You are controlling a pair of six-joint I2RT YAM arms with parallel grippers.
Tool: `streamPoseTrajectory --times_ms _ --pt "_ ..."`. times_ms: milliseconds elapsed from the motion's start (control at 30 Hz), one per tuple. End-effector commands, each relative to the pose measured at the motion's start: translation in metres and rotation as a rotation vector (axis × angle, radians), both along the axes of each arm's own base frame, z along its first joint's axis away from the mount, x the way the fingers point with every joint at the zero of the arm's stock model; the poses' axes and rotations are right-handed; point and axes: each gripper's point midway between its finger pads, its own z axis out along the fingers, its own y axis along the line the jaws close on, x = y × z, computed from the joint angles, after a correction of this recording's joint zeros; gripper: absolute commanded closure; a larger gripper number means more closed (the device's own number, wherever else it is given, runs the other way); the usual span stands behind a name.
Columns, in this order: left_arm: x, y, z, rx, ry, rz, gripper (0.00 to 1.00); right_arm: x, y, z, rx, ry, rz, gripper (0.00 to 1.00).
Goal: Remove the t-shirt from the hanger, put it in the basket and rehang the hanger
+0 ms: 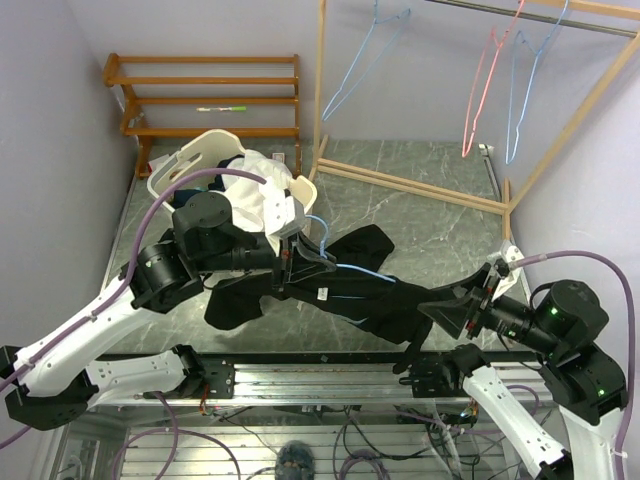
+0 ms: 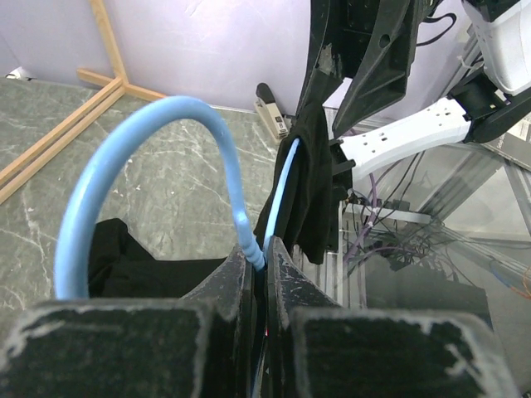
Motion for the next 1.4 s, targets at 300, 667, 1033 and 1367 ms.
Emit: streamPoseTrajectory --times_ms 300,667,1033,1367 --pt "0.007 0.028 0.05 -0.095 -0.102 0.121 0.93 0.004 0.003 -0.018 -0.022 0.049 0.011 0.89" --pt "0.003 0.056 0.066 -0.118 -0.134 0.196 0.93 0.051 -0.047 -0.016 -0.071 0.063 -0.407 1.0" --pt "0.0 0.085 0.081 -0.17 -0.166 0.281 0.93 0.067 -0.097 -0.007 -0.043 0.064 -0.743 1.0" --pt "0.002 0.081 0.069 -0.174 -0.141 0.28 0.93 0.063 -0.061 -0.013 -0.045 0.071 -0.531 1.0"
